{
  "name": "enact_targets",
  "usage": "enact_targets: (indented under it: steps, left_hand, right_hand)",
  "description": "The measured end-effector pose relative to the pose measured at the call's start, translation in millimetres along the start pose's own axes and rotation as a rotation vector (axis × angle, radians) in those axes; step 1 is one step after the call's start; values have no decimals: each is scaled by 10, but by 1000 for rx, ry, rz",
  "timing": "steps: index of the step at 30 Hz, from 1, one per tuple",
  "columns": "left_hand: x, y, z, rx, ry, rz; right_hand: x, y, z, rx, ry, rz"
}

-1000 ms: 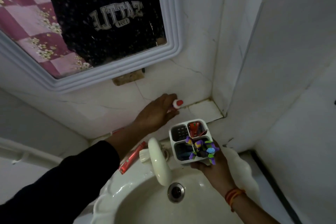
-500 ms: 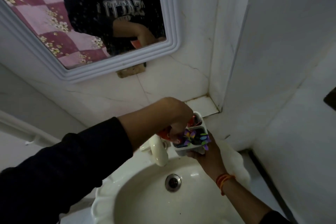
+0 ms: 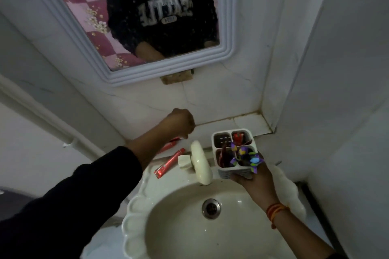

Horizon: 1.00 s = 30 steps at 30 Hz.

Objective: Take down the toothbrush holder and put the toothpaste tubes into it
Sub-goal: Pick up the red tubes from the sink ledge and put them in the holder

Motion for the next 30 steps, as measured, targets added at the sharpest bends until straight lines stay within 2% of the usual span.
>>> enact_targets:
  steps: [4,7,15,19,22,24,26,28,30]
  left_hand:
    - [-463,18,589,38,203,37]
    - [-778,-58,763,56,166,79]
    - [-940,-89,940,106,-215,-75]
    - [-533,-260,799,109,-472,-292]
    - [-71,-532,405,61,-542,-361]
    - [210,-709,53,-20,-473,-306]
    - [350,-785,-278,-68,-356,-178]
    - [327,-786,-586,-111,-124,-63]
    - [199,-738,-804,-123,65,-28]
  right_hand:
    - [3,6,-1,-3,-43,-17]
    - [-18,1,-53,-58,30,0]
    - [24,51,-234,-119,30,7]
    - [35,43,-251,-116,1,21]
    - [33,48,-215,-120,-11,-2]
    - [18,29,-144,-119,-27,1]
    - [15,23,-120,-126,-50,-7]
    - [16,26,-109,-128,-63,-16]
    - [16,37,-108,-110,-79,-19]
Point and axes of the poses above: each hand's wrist, its own y-axis towards the middle knuckle, its own x-axis out of the back of the hand, z = x × y, the point moved 4 cm from there along y, towards the middle knuckle, and after that the axes turned 1 degree about y, right-handed, at the moved point
